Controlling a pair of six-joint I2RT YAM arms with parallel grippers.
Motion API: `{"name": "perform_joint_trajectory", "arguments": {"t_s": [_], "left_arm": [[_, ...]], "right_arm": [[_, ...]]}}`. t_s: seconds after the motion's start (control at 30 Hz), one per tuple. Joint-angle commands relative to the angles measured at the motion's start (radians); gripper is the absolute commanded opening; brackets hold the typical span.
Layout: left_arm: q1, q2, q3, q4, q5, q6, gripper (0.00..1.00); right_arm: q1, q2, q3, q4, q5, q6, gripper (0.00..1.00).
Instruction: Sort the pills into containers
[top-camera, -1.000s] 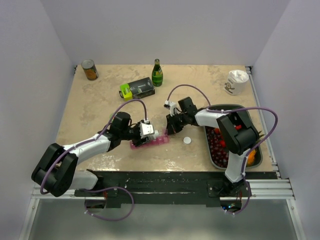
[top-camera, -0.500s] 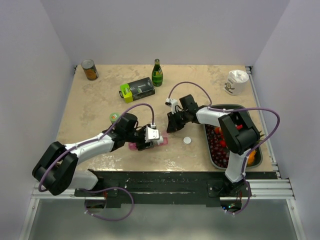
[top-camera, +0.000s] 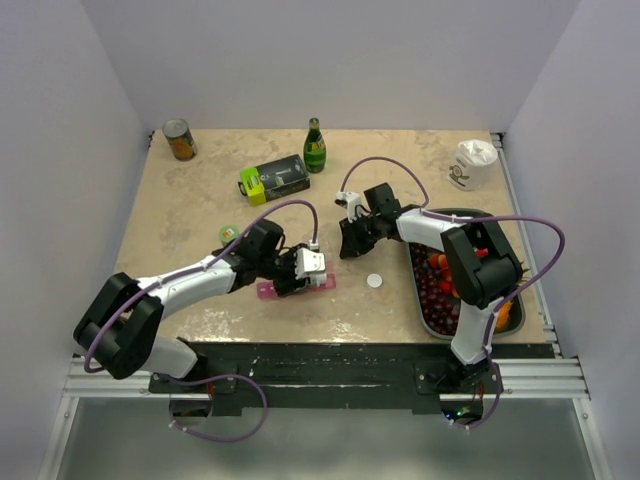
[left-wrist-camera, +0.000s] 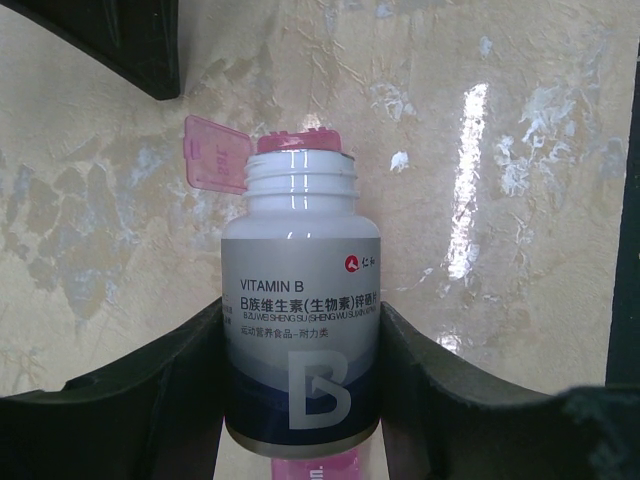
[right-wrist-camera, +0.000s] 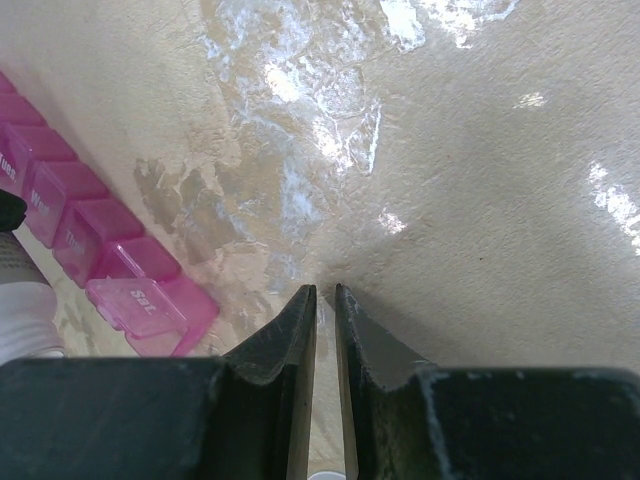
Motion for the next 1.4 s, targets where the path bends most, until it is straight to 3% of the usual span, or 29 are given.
{"name": "perform_joint_trajectory", "arguments": {"t_s": [0.0,0.77,1.37], "left_arm": [[-0.017,0.008,0.048,-0.030,-0.024,0.016,0.00],[-0.092,0.017,0.068,-0.020,-0.135,-0.159,0.00],[-0.110,0.033,0.075,-0.037,-0.178,-0.199,0.00]], "right_arm": [[-0.006,-0.035,0.038,-0.006,0.004,-0.022,0.18],[-0.008,-0.025,0.043,-0.013,-0.002,-0.028,0.18],[-0.006,-0.013,0.046,-0.018,0.004,-0.032,0.19]]}}
